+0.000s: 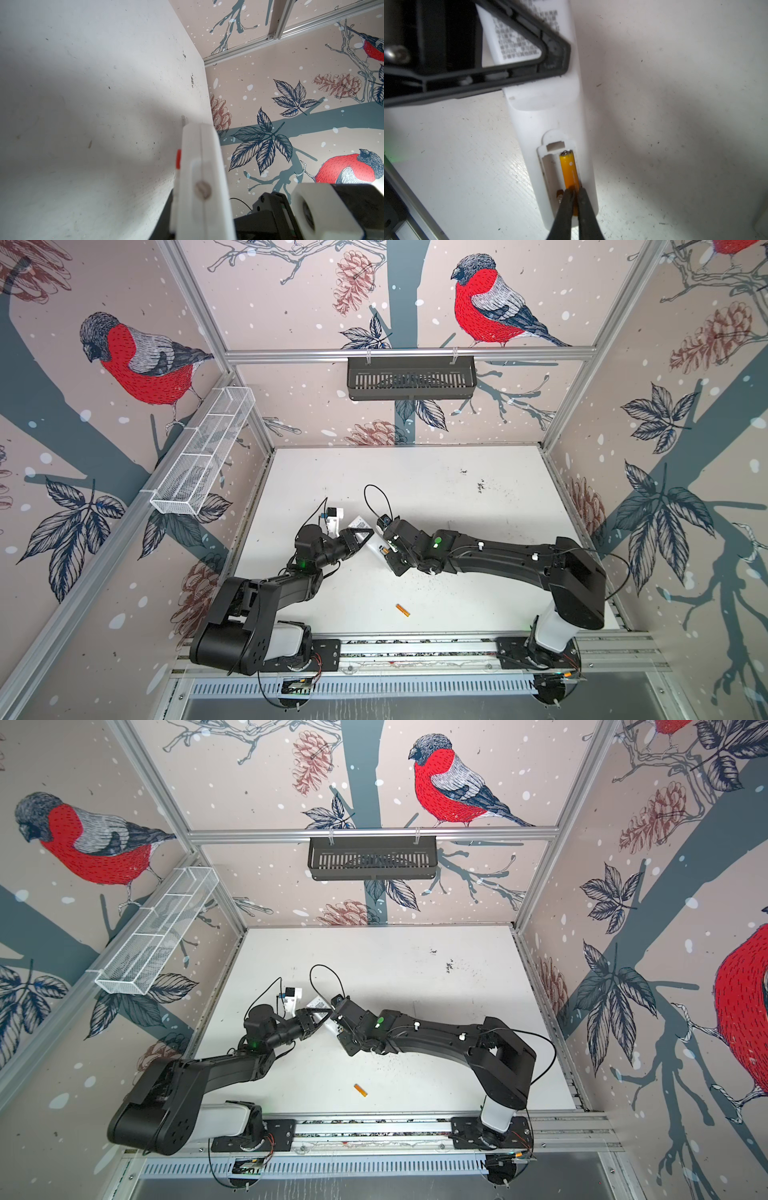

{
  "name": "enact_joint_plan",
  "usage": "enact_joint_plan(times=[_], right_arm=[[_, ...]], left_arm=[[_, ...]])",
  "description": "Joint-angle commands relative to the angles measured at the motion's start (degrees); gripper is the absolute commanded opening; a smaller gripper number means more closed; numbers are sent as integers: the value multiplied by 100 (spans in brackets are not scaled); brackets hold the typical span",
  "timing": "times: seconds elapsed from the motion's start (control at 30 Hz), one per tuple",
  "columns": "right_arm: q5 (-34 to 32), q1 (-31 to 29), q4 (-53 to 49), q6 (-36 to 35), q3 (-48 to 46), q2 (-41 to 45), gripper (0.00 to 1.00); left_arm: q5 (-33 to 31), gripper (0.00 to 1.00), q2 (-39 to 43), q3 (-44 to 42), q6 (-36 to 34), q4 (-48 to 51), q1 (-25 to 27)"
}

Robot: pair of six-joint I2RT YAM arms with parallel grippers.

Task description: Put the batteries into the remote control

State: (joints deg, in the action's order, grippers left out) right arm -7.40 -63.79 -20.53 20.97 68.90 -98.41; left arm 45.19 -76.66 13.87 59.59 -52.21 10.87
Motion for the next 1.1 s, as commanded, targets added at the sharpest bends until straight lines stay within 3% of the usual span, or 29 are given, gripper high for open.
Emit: enact_joint_plan(times=[0.0, 0.6, 1.07], right_arm=[[76, 5, 137, -26, 33, -91, 10], [424, 107, 323, -198, 302, -343, 10], [217, 140, 93, -218, 84, 330, 14]], left_arm=[[569, 0, -11, 10, 352, -929, -13], [657, 0, -90, 9, 466, -1239, -16], [426, 0, -162, 81, 20, -419, -102]])
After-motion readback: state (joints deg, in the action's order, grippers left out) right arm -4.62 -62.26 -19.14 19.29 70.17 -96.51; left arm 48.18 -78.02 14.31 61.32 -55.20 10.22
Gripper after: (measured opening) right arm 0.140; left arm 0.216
